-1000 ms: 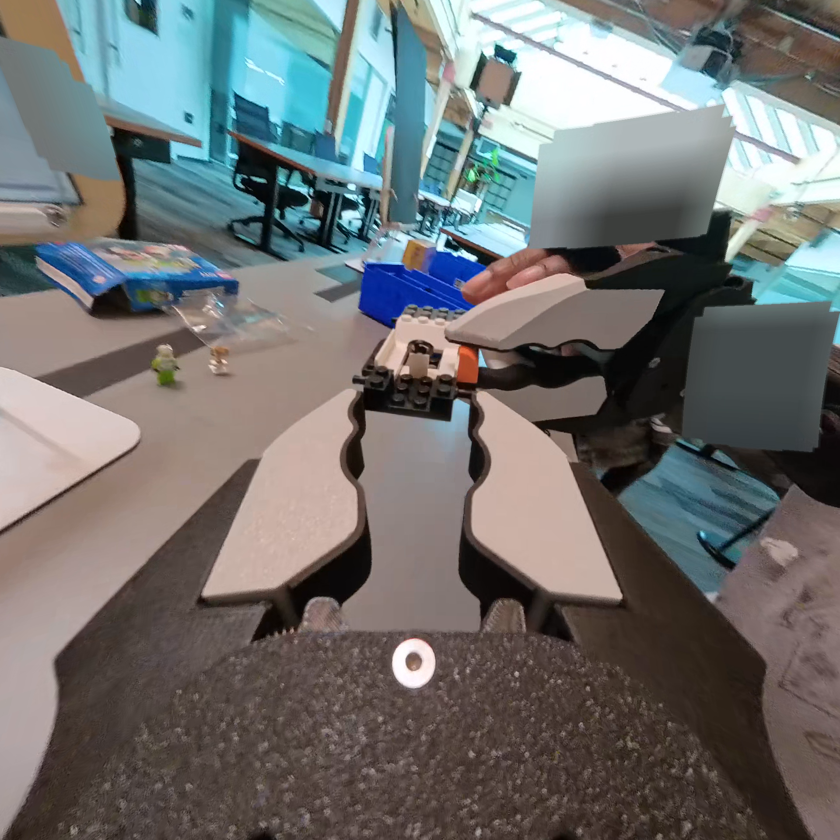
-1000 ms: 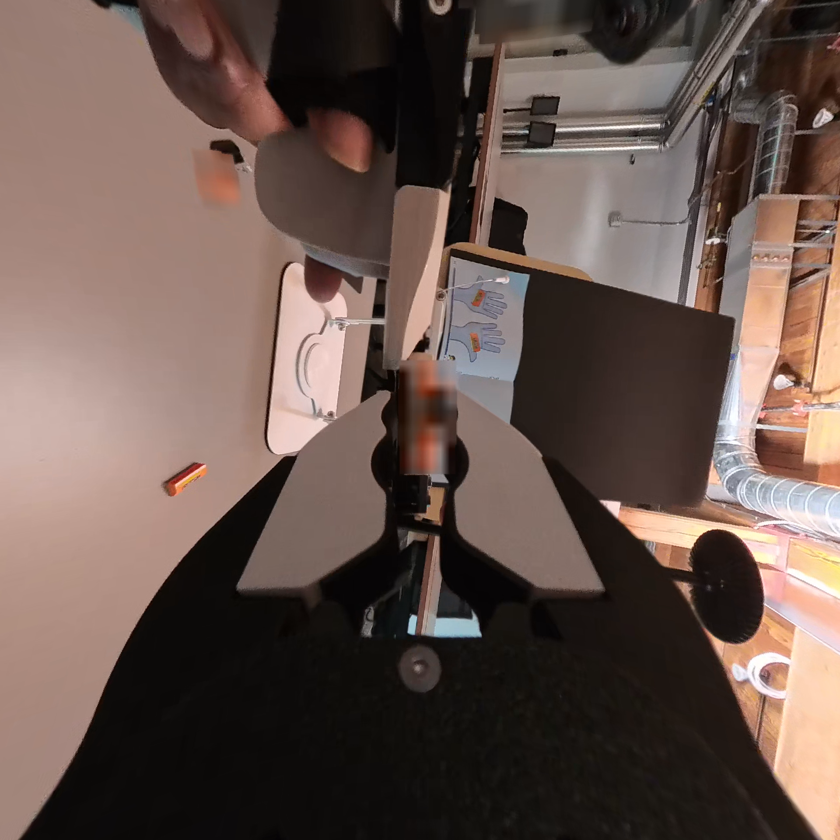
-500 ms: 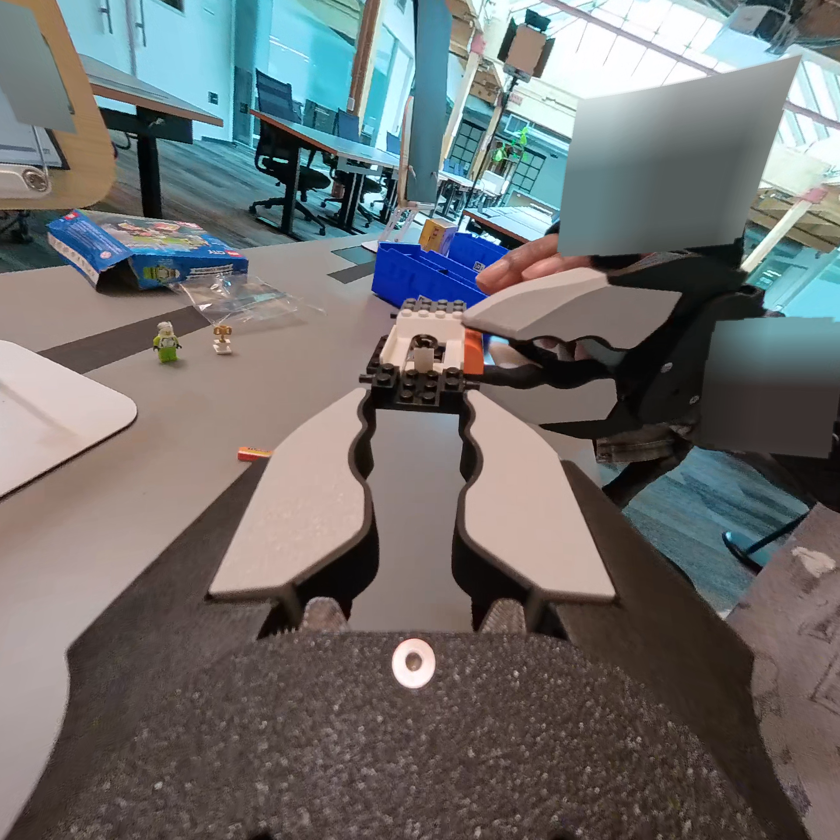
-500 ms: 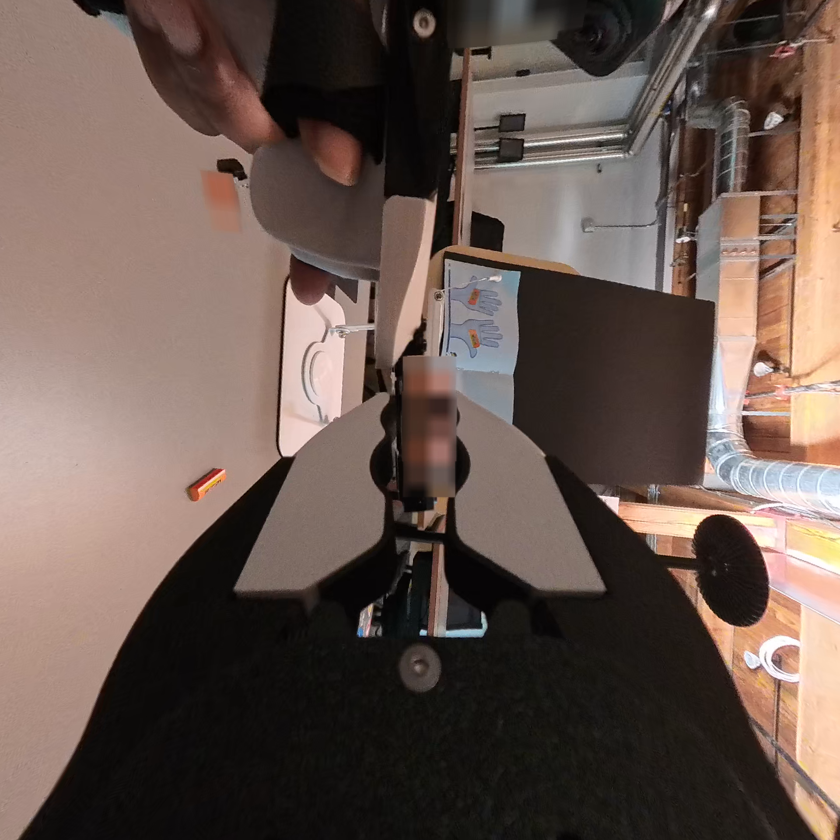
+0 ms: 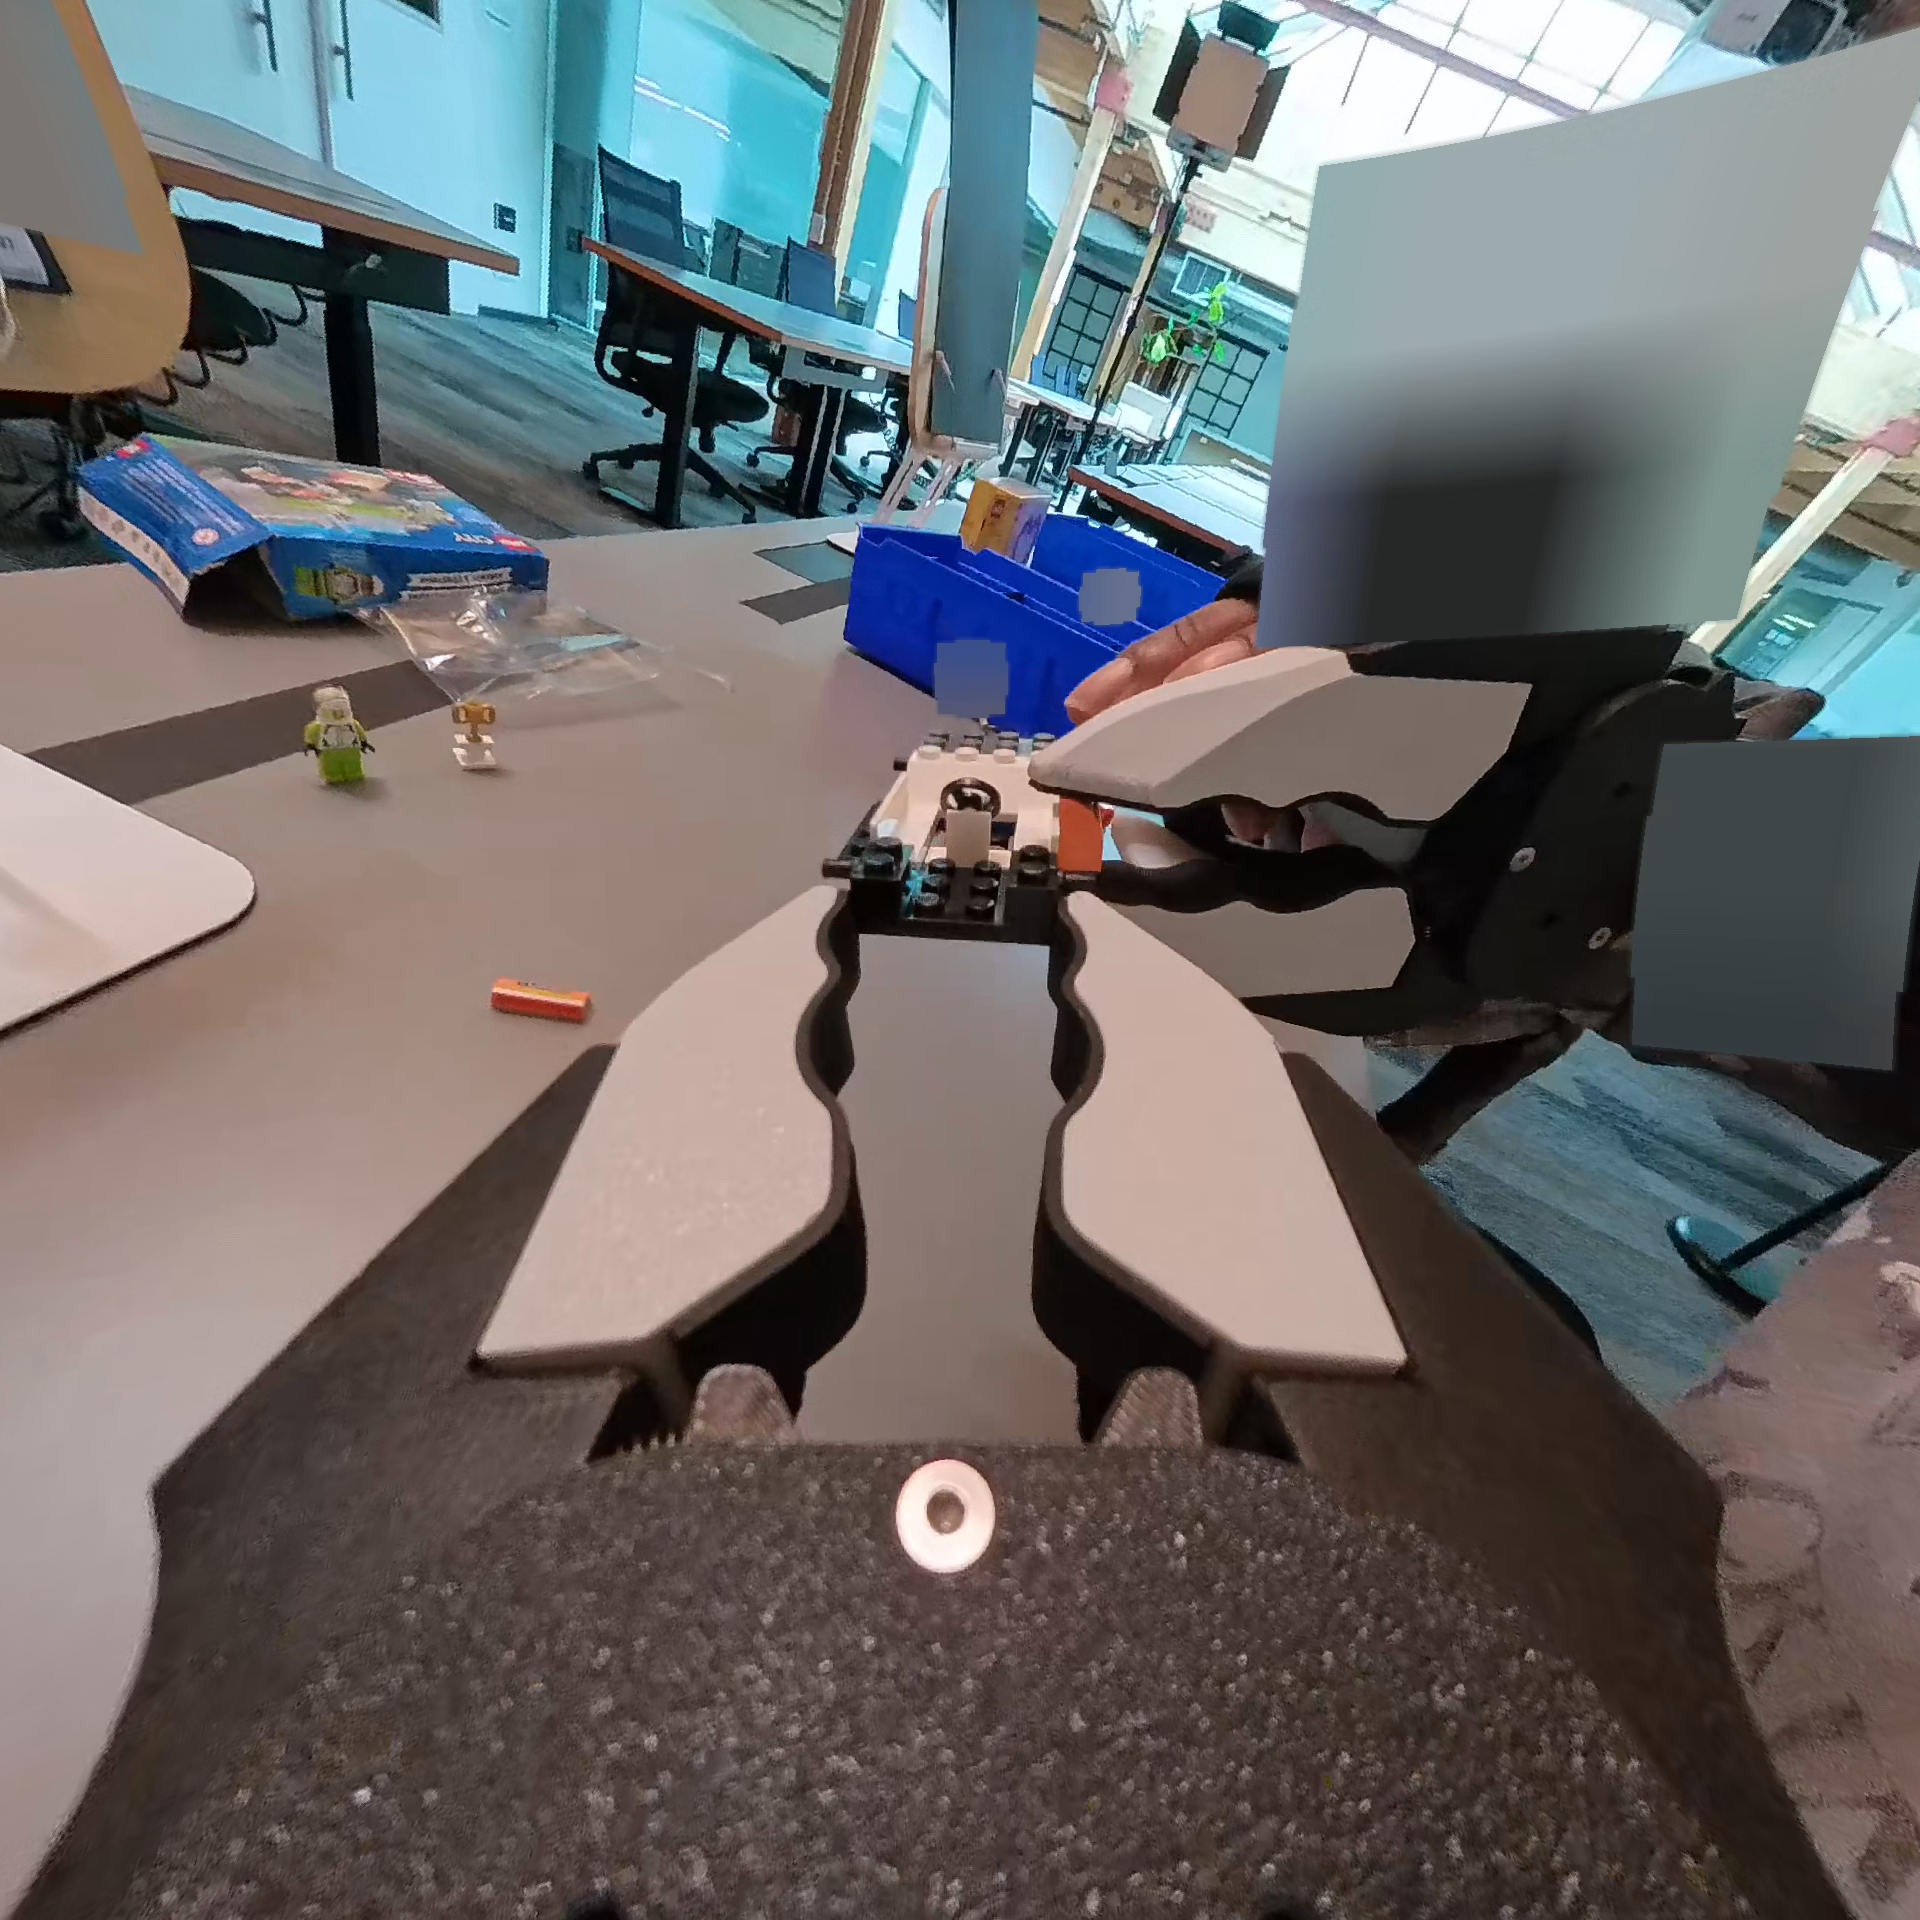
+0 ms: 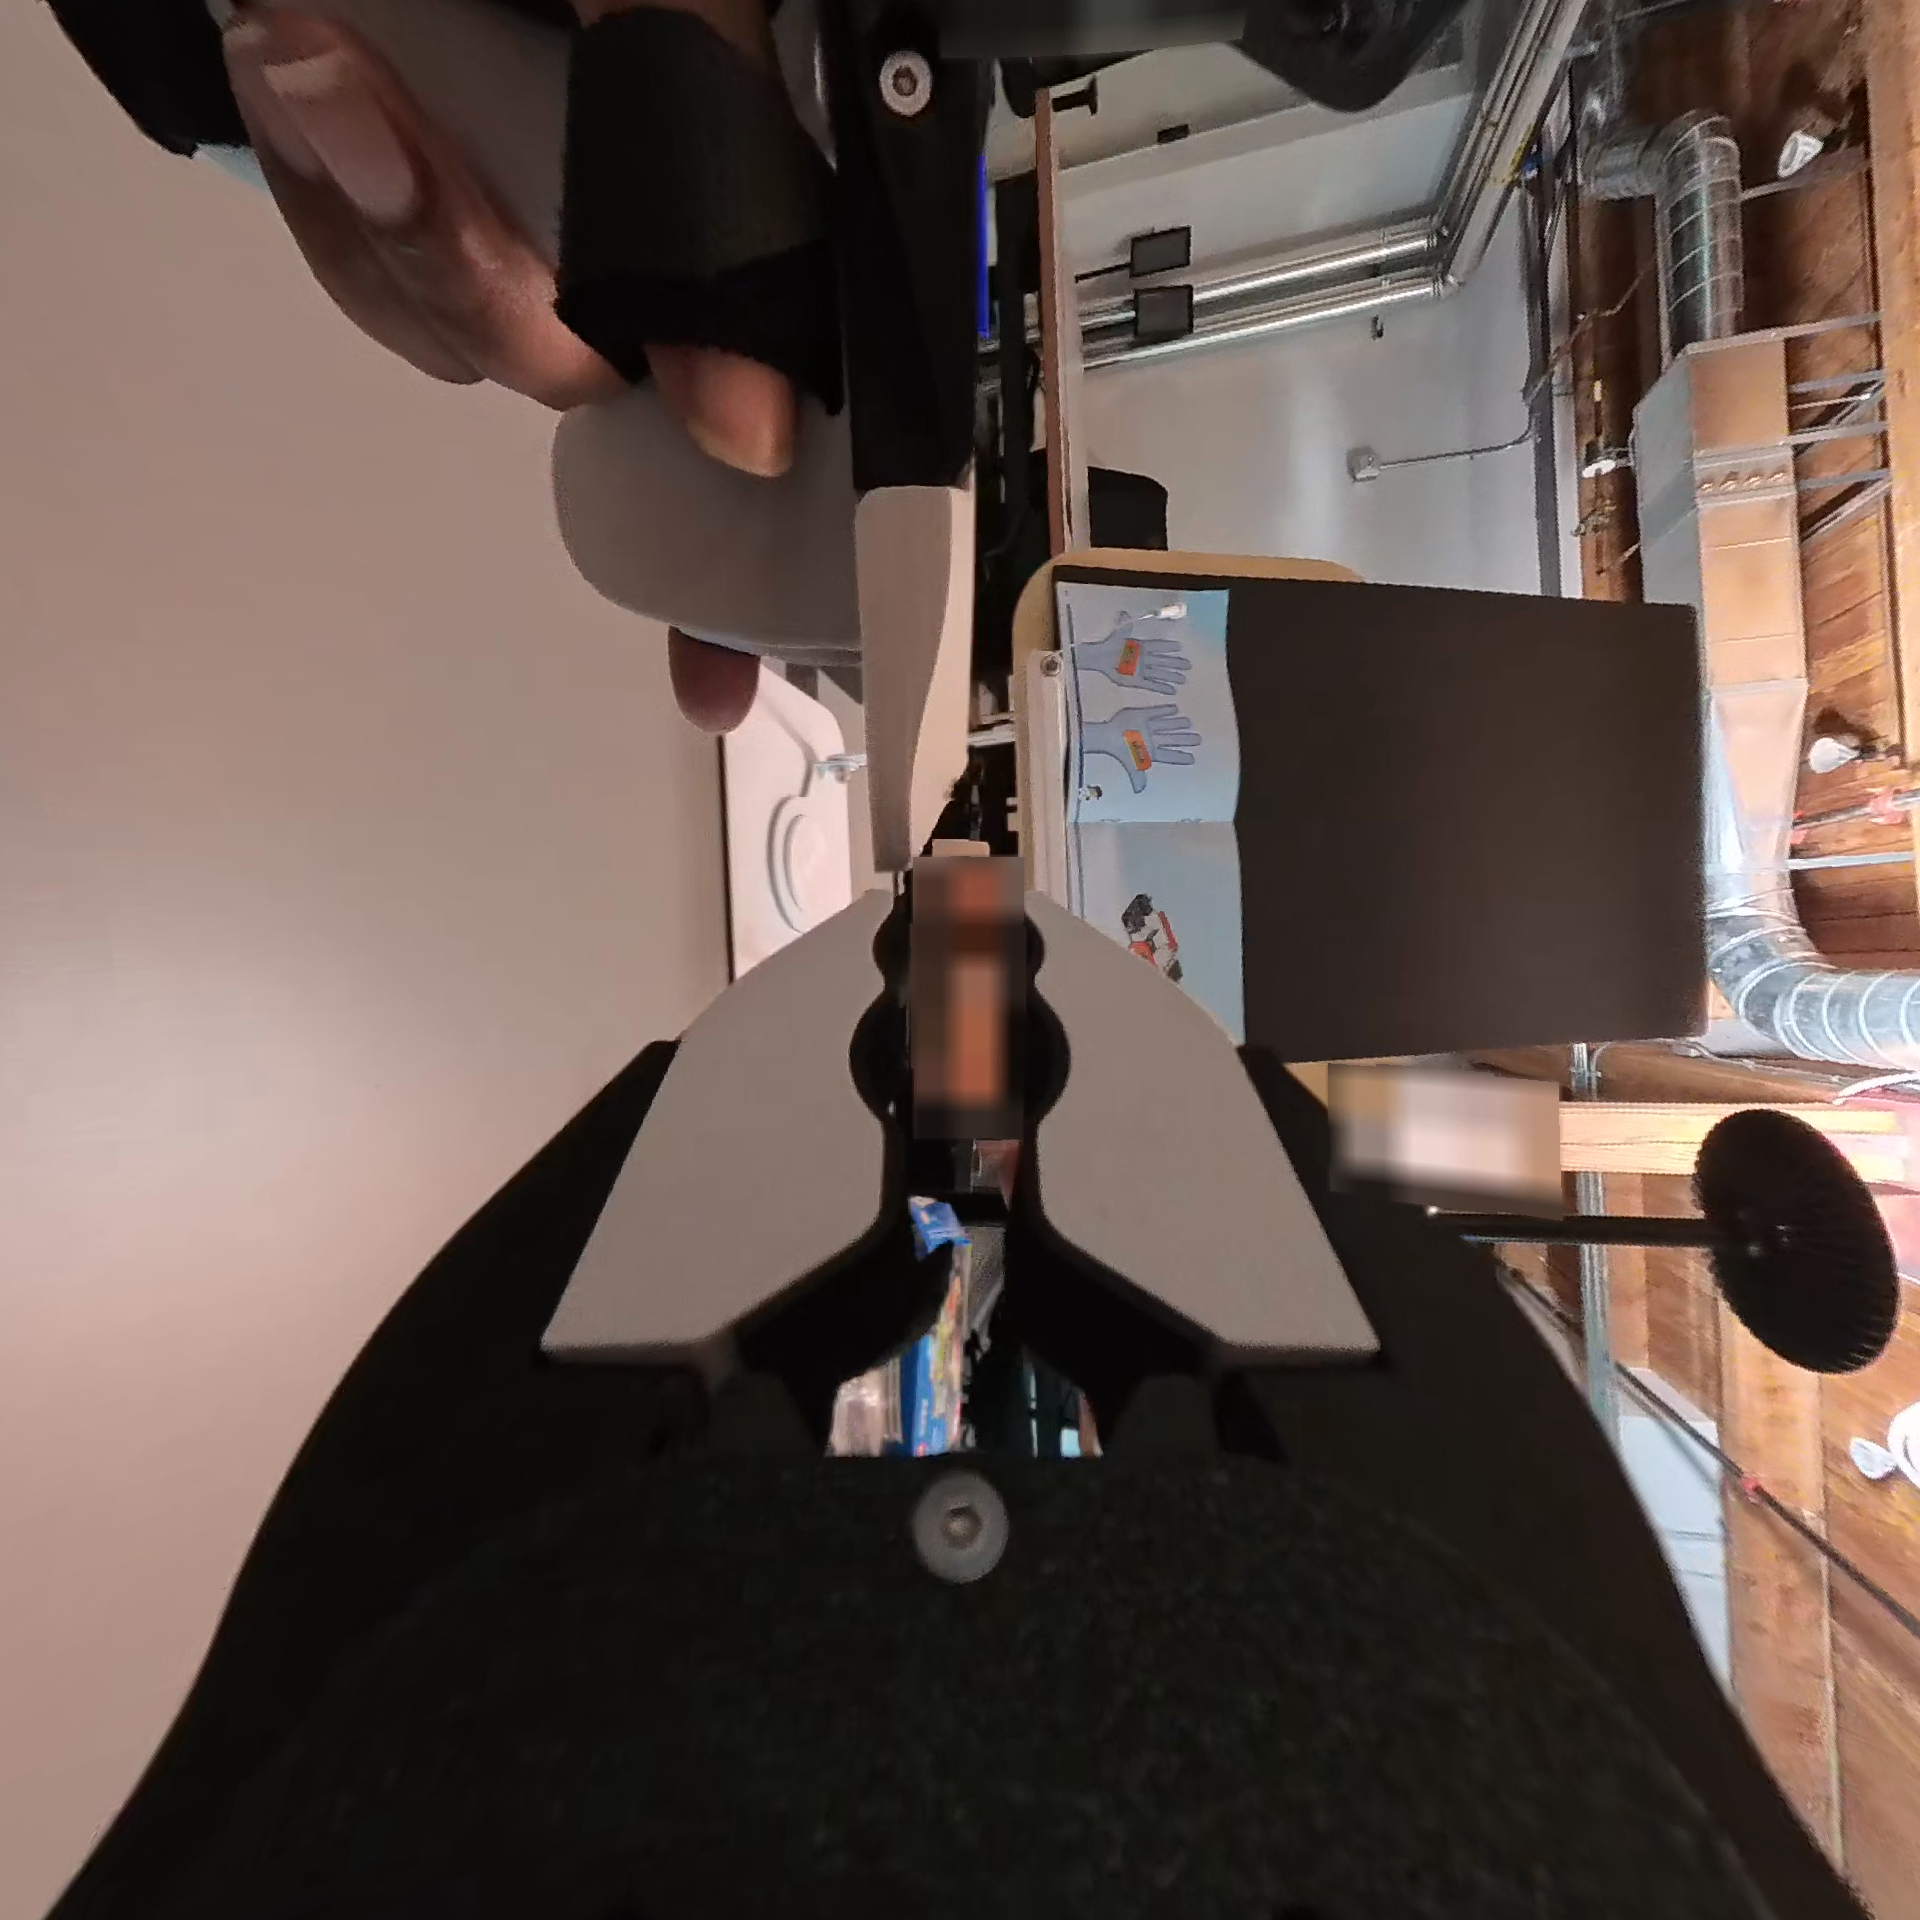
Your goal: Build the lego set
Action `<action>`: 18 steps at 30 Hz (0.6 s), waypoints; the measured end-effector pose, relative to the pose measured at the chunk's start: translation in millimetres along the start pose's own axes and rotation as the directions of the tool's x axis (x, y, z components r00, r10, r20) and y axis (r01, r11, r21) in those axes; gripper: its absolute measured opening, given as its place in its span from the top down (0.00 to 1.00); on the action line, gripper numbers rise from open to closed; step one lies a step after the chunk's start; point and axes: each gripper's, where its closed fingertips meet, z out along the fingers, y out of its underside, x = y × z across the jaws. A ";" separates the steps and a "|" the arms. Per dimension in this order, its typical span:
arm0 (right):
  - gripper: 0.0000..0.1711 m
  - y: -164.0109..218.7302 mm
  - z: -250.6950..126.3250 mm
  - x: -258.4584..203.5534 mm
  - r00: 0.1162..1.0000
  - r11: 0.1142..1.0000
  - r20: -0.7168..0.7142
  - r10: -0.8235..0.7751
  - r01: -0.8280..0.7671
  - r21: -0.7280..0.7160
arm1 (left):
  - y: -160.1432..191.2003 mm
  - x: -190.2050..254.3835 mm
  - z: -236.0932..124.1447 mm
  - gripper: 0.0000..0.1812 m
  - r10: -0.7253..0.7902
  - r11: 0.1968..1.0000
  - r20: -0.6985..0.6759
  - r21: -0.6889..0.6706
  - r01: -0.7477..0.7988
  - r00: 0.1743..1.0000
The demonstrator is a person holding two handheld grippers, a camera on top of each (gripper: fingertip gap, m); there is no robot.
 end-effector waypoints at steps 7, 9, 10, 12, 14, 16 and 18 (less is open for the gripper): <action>0.79 -5.2 6.6 -12.4 0.965 0.966 0.058 0.256 -0.258 0.029 | 13.7 -19.2 -6.3 0.81 0.053 0.998 -0.045 0.047 -0.050 0.998; 0.73 1.6 4.5 -14.0 0.871 0.878 0.152 0.468 -0.477 0.032 | 18.8 -22.2 -11.1 0.81 0.062 0.997 -0.085 0.053 -0.058 0.994; 0.71 9.0 4.0 -15.1 0.799 0.813 0.201 0.566 -0.581 0.022 | 21.4 -21.7 -13.3 0.81 0.070 0.997 -0.112 0.052 -0.064 0.991; 0.69 23.8 4.6 -27.7 0.619 0.668 0.342 0.707 -0.743 -0.036 | 23.1 -21.1 -16.1 0.81 0.101 0.994 -0.140 0.063 -0.093 0.985; 0.66 25.4 2.8 -41.6 0.417 0.512 0.496 0.761 -0.856 -0.066 | 23.1 -16.9 -17.1 0.81 0.129 0.990 -0.175 0.076 -0.117 0.976; 0.66 23.1 4.0 -46.5 0.277 0.374 0.585 0.763 -0.926 -0.049 | 24.7 -13.5 -17.3 0.81 0.167 0.984 -0.191 0.086 -0.153 0.967; 0.67 22.0 7.3 -48.9 0.196 0.281 0.631 0.751 -0.959 -0.036 | 29.1 -11.1 -17.6 0.81 0.197 0.979 -0.201 0.084 -0.184 0.960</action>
